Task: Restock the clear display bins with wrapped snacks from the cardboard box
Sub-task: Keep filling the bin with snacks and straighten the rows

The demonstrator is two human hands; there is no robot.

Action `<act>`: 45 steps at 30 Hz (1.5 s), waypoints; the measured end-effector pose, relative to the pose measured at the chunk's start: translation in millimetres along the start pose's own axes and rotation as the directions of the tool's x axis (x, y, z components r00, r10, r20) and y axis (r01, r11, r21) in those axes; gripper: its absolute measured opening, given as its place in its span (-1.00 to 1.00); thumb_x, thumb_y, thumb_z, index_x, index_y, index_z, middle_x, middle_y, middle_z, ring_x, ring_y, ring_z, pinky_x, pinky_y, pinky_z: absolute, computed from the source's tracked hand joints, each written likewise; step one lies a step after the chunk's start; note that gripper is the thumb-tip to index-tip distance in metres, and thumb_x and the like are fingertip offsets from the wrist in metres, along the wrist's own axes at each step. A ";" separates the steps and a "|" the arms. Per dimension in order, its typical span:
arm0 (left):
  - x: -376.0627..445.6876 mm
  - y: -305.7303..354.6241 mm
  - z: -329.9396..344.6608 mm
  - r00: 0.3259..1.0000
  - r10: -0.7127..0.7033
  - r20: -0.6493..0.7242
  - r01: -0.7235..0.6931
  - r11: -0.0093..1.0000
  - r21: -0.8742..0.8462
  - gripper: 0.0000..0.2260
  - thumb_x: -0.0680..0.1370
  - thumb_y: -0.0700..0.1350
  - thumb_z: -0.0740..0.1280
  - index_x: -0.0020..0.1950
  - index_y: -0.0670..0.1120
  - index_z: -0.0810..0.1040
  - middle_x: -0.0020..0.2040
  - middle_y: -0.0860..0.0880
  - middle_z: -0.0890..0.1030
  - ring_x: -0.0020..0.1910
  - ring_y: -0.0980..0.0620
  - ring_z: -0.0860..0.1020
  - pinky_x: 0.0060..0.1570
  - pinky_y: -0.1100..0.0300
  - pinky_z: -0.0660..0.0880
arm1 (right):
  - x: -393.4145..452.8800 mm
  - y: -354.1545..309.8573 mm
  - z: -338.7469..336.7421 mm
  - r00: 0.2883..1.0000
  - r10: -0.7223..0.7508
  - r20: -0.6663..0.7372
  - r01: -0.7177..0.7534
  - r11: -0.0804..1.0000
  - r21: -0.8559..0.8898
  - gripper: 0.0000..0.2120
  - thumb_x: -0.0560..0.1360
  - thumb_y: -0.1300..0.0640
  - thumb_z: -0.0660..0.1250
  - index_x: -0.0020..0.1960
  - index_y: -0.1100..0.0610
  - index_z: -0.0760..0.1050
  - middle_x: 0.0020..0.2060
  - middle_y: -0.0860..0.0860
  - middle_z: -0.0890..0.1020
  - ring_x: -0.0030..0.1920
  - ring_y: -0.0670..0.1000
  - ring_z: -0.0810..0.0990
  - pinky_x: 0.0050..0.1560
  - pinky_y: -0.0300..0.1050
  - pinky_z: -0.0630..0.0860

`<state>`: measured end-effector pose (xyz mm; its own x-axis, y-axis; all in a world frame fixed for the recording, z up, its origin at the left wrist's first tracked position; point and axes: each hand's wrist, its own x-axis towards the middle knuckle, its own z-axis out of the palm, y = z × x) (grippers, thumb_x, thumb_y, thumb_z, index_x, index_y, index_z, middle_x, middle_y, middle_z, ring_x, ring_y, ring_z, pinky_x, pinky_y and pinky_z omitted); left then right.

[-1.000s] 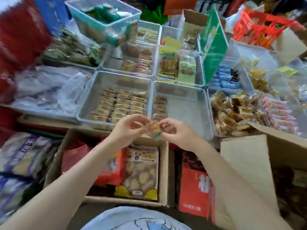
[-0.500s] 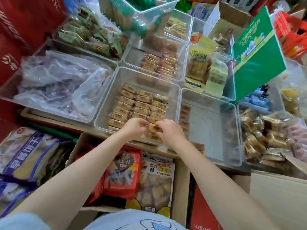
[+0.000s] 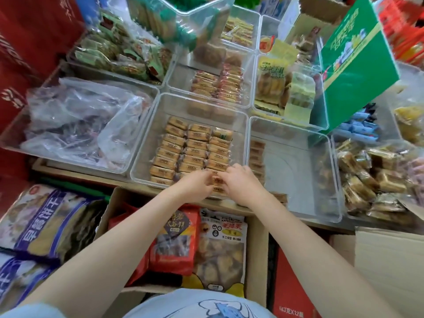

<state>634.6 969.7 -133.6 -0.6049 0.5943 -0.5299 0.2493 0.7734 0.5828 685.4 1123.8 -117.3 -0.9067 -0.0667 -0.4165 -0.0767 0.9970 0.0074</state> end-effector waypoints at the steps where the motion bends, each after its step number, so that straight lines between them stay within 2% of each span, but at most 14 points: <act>1: -4.9 1.4 4.8 0.999 0.019 -0.046 -0.017 0.999 0.038 -0.60 0.62 -0.10 0.24 0.47 -0.11 0.41 0.40 -0.12 0.47 0.32 -0.09 0.47 0.30 0.01 0.45 | -9.7 2.9 -3.2 0.998 -0.006 -0.066 0.007 1.000 0.025 -0.67 0.65 0.10 0.14 0.38 0.04 0.46 0.22 0.02 0.55 0.29 0.09 0.41 0.32 0.06 0.32; 4: -26.5 8.5 27.8 0.939 0.151 -0.308 -0.100 0.979 0.176 -0.59 0.60 -0.08 0.25 0.44 -0.13 0.47 0.41 -0.15 0.47 0.35 -0.15 0.46 0.34 -0.09 0.42 | -53.7 18.9 -5.2 0.966 0.055 -0.252 0.008 0.971 0.239 -0.73 0.64 0.09 0.18 0.24 0.09 0.57 0.09 0.02 0.62 0.18 0.07 0.48 0.24 0.07 0.41; 6: -42.1 22.8 47.8 0.877 0.260 -0.403 -0.196 0.961 0.195 -0.64 0.56 -0.06 0.28 0.31 -0.14 0.57 0.27 -0.15 0.57 0.22 -0.17 0.54 0.22 -0.13 0.48 | -94.2 35.8 -3.0 0.947 0.138 -0.290 0.000 0.904 0.428 -0.79 0.62 0.12 0.23 0.14 0.12 0.61 -0.01 0.02 0.63 0.07 0.05 0.51 0.14 0.05 0.47; 11: -66.8 104.5 106.7 0.845 0.441 -0.301 -0.398 0.896 0.195 -0.62 0.50 0.06 0.18 0.12 -0.09 0.66 -0.05 -0.07 0.64 -0.11 -0.17 0.61 -0.07 0.00 0.51 | -215.3 95.4 -4.5 0.919 0.328 -0.221 -0.131 0.780 0.612 -0.84 0.60 0.10 0.32 0.04 0.09 0.66 -0.12 -0.01 0.69 -0.10 -0.02 0.59 0.00 -0.01 0.50; 14: -75.7 172.1 147.6 0.841 0.511 -0.178 -0.491 0.859 0.146 -0.65 0.55 0.07 0.22 0.22 -0.03 0.63 0.07 -0.02 0.62 -0.04 -0.08 0.61 0.02 0.04 0.51 | -291.4 140.7 -5.5 0.841 0.472 -0.264 -0.191 0.716 0.672 -0.85 0.60 0.11 0.30 0.00 0.07 0.66 -0.21 -0.02 0.67 -0.19 -0.04 0.59 -0.08 -0.06 0.50; 17: -83.4 239.6 199.3 0.798 0.588 -0.133 -0.584 0.808 0.076 -0.65 0.61 0.02 0.32 0.38 -0.01 0.53 0.31 -0.02 0.53 0.17 -0.07 0.57 0.18 0.07 0.46 | -362.6 189.5 4.5 0.722 0.625 -0.299 -0.237 0.628 0.741 -0.86 0.61 0.12 0.30 -0.05 0.03 0.63 -0.27 -0.15 0.63 -0.23 -0.19 0.59 -0.15 -0.29 0.50; 20: -92.2 293.6 249.9 0.800 0.595 -0.081 -0.600 0.796 -0.081 -0.48 0.60 0.08 0.35 0.54 0.14 0.31 0.56 0.07 0.25 0.45 0.01 0.36 0.40 0.08 0.33 | -412.2 237.3 36.4 0.662 0.707 -0.250 -0.318 0.566 0.761 -0.85 0.59 0.11 0.31 -0.10 -0.05 0.62 -0.31 -0.21 0.62 -0.22 -0.17 0.60 -0.09 -0.18 0.54; 24: -96.5 333.2 297.0 0.815 0.572 -0.094 -0.578 0.785 -0.223 -0.33 0.58 0.19 0.32 0.61 0.28 0.06 0.61 0.26 0.00 0.59 0.14 0.06 0.53 0.03 0.13 | -442.5 285.0 92.6 0.756 0.651 -0.072 -0.445 0.591 0.673 -0.83 0.61 0.08 0.26 0.00 0.01 0.64 -0.13 -0.16 0.64 -0.09 -0.13 0.57 -0.05 -0.17 0.43; 29: -95.6 341.0 315.0 0.841 0.502 -0.202 -0.542 0.782 -0.308 -0.34 0.52 0.25 0.26 0.58 0.35 0.07 0.58 0.35 0.05 0.57 0.28 0.06 0.49 0.07 0.13 | -418.9 319.4 154.3 0.851 0.487 0.194 -0.518 0.721 0.460 -0.78 0.63 0.02 0.23 0.16 0.04 0.60 -0.02 0.01 0.61 0.00 0.09 0.61 -0.02 -0.04 0.57; 32: -98.3 343.4 318.2 0.862 0.461 -0.211 -0.506 0.803 -0.315 -0.37 0.56 0.17 0.27 0.58 0.36 0.07 0.58 0.38 0.06 0.56 0.32 0.06 0.47 0.10 0.12 | -387.8 325.8 201.0 0.870 0.365 0.331 -0.484 0.757 0.440 -0.70 0.59 -0.11 0.26 0.28 -0.09 0.54 0.12 -0.03 0.62 0.05 0.08 0.62 0.05 -0.05 0.59; 36: -103.0 345.6 319.2 0.887 0.408 -0.218 -0.460 0.829 -0.318 -0.38 0.53 0.22 0.23 0.55 0.43 0.07 0.57 0.39 0.08 0.56 0.31 0.06 0.52 -0.02 0.14 | -363.1 317.3 246.0 0.914 0.205 0.351 -0.343 0.852 0.396 -0.43 0.52 -0.28 0.27 0.46 -0.08 0.36 0.35 0.05 0.49 0.31 0.18 0.51 0.26 0.08 0.51; 39: -107.0 348.5 318.9 0.897 0.383 -0.221 -0.438 0.836 -0.331 -0.38 0.52 0.20 0.23 0.54 0.45 0.07 0.56 0.40 0.11 0.55 0.33 0.09 0.53 -0.08 0.19 | -358.5 312.1 260.2 0.919 0.198 0.341 -0.295 0.919 0.260 -0.32 0.58 -0.09 0.31 0.60 0.00 0.12 0.52 0.14 0.29 0.41 0.27 0.39 0.31 0.15 0.47; 41: -108.1 350.0 318.5 0.899 0.379 -0.219 -0.434 0.838 -0.330 -0.37 0.52 0.18 0.24 0.54 0.44 0.07 0.56 0.40 0.12 0.55 0.30 0.12 0.52 -0.13 0.22 | -355.2 313.9 272.3 0.916 0.200 0.349 -0.317 0.892 0.322 -0.39 0.59 0.00 0.31 0.57 0.03 0.20 0.51 0.14 0.30 0.40 0.24 0.41 0.32 0.13 0.47; 45: -107.5 350.0 319.7 0.900 0.378 -0.218 -0.433 0.831 -0.347 -0.37 0.57 0.08 0.28 0.57 0.38 0.10 0.56 0.36 0.16 0.56 0.24 0.16 0.52 -0.15 0.23 | -357.8 322.2 266.6 0.923 0.226 0.311 -0.365 0.768 0.526 -0.57 0.57 -0.05 0.36 0.38 0.08 0.47 0.31 0.10 0.53 0.26 0.14 0.54 0.18 -0.07 0.50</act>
<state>1028.6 1247.0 -69.5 -0.6153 0.7788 -0.1221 0.2068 0.3089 0.9284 1095.6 1479.1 -208.3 -0.7251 0.1754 -0.6659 0.4903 0.8105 -0.3204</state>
